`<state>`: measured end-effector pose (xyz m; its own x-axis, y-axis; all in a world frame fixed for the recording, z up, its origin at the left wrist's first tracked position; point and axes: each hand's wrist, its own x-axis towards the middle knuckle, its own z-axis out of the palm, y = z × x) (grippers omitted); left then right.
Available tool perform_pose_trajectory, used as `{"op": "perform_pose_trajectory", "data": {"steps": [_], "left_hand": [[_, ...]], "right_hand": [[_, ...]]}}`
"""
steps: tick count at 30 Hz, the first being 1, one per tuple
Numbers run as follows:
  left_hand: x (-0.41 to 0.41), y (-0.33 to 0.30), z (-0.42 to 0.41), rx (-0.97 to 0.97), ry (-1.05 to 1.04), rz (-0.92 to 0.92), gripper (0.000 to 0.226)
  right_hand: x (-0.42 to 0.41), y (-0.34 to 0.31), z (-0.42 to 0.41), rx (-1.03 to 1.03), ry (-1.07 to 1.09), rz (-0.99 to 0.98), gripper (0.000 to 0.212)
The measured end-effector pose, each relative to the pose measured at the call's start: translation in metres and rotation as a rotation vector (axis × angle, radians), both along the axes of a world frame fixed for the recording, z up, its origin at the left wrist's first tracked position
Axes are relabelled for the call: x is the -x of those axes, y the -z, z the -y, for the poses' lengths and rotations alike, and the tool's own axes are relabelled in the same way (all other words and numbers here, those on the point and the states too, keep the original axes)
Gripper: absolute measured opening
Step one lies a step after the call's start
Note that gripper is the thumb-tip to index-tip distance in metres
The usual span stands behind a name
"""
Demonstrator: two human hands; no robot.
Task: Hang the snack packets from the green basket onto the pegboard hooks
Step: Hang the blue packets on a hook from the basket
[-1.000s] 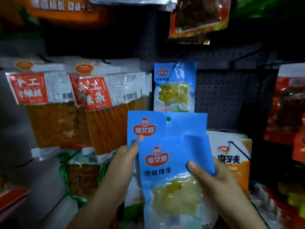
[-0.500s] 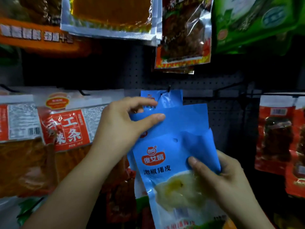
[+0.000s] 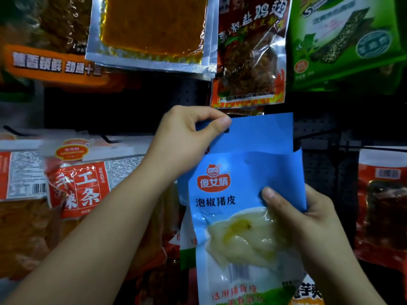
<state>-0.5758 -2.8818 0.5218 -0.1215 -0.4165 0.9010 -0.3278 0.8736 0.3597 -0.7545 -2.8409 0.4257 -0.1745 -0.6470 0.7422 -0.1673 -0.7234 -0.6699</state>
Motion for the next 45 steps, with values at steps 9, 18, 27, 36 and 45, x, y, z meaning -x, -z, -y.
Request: {"op": "perform_pose_trajectory", "data": {"steps": [9,18,27,36,45], "left_hand": [[-0.002,-0.01,0.01,-0.315,0.163,0.055,0.021],[-0.007,-0.018,0.019,-0.393,0.152,0.074,0.022],[-0.003,0.013,0.069,-0.362,0.094,-0.194,0.028],[0.017,0.056,0.139,-0.588,0.054,-0.33,0.017],[0.042,0.054,0.182,-0.496,-0.199,-0.292,0.015]], "right_hand": [[0.003,0.005,0.013,-0.096,-0.045,0.042,0.014],[0.002,0.006,0.024,-0.154,-0.159,0.076,0.023],[0.009,0.016,0.071,-0.279,-0.118,0.147,0.008],[0.005,0.007,0.151,-0.297,0.046,0.26,0.016],[0.018,-0.003,0.197,-0.334,0.271,0.059,0.015]]}}
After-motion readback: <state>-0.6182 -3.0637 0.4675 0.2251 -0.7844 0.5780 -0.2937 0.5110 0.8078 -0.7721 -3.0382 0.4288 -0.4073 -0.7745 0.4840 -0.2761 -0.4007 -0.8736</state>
